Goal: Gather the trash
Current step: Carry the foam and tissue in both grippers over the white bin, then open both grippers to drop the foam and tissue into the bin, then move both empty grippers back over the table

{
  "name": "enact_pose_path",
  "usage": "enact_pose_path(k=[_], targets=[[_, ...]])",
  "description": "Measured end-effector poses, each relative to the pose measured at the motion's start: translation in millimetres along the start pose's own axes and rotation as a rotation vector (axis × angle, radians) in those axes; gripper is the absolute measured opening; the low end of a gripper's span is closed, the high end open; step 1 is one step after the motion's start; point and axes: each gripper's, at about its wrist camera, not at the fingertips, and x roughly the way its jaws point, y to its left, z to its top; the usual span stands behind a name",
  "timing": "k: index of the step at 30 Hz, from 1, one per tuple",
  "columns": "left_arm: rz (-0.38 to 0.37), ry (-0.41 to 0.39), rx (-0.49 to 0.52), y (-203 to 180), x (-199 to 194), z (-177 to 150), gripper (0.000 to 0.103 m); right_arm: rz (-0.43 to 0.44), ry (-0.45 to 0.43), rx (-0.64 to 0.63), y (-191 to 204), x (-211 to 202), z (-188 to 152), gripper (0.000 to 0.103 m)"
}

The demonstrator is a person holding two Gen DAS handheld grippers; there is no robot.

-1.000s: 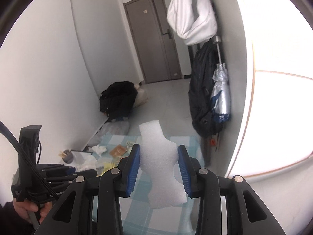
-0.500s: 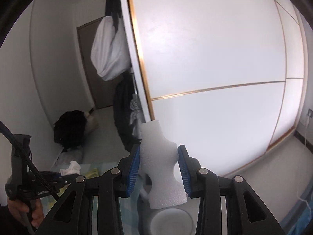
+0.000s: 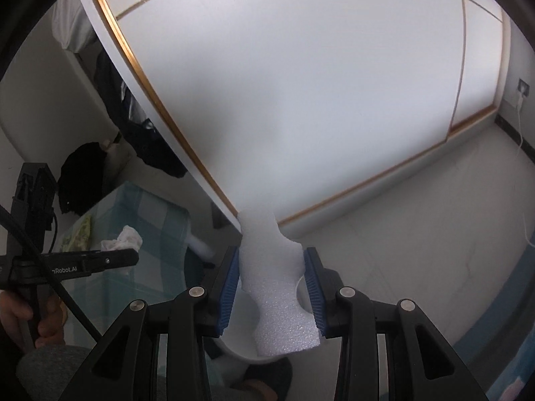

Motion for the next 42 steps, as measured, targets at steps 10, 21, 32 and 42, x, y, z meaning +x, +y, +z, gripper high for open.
enact_pose_path(k=[10, 21, 32, 42], targets=[[0.025, 0.362, -0.052, 7, 103, 3, 0.011, 0.113, 0.270, 0.132, -23, 128, -44, 0.037], [0.037, 0.531, -0.124, 22, 146, 1, 0.027, 0.216, 0.446, 0.258, -20, 197, -80, 0.041], [0.006, 0.529, -0.136, 12, 136, 10, 0.070, 0.170, 0.420, 0.240, -38, 175, -88, 0.074], [0.132, 0.390, 0.015, -16, 95, 24, 0.070, 0.123, 0.338, 0.260, -56, 145, -72, 0.076]])
